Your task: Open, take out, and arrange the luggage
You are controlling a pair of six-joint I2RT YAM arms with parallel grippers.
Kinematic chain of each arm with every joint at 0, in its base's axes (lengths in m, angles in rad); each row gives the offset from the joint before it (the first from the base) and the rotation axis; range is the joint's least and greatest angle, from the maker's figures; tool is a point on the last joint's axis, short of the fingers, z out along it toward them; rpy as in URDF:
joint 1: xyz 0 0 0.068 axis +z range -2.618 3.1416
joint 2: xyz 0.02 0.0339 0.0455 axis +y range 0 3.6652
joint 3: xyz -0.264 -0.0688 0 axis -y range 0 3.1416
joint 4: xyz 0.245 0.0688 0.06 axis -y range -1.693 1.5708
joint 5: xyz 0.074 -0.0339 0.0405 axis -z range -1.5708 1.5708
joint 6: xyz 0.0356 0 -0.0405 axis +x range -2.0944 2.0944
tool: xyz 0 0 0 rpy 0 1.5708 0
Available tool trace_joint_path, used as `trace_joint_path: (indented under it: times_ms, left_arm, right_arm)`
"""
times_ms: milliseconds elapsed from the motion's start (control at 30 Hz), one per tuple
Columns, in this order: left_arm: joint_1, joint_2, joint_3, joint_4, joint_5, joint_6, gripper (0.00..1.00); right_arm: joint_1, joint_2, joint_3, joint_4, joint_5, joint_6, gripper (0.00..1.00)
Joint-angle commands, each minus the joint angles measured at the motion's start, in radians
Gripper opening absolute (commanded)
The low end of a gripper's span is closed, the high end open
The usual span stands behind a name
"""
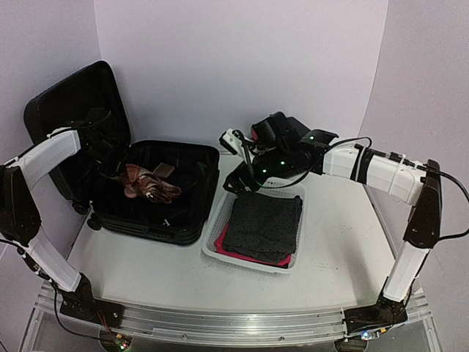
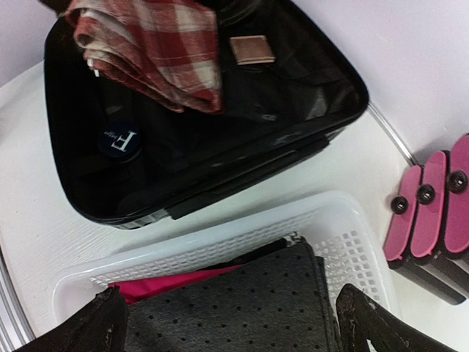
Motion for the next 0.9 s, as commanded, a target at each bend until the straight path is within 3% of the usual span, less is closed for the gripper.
trace_joint_path:
  times_ms: [0,433,867]
  left_arm:
    - [-0.013,-0.080,0.123,0.001,0.033,-0.059,0.00]
    - [-0.129,-0.044,0.382,0.001,0.065,-0.210,0.00]
    - [-0.455,0.147,0.624,0.137,-0.089,-0.408,0.00]
  right_arm:
    - [-0.032,-0.085,-0.036,0.044,0.013,0.063,0.98]
    - [-0.153,-0.283,-0.254,0.052,0.112,0.148,0.98]
    - [-0.234,-0.543,-0.415,-0.014,0.181,0.240,0.98]
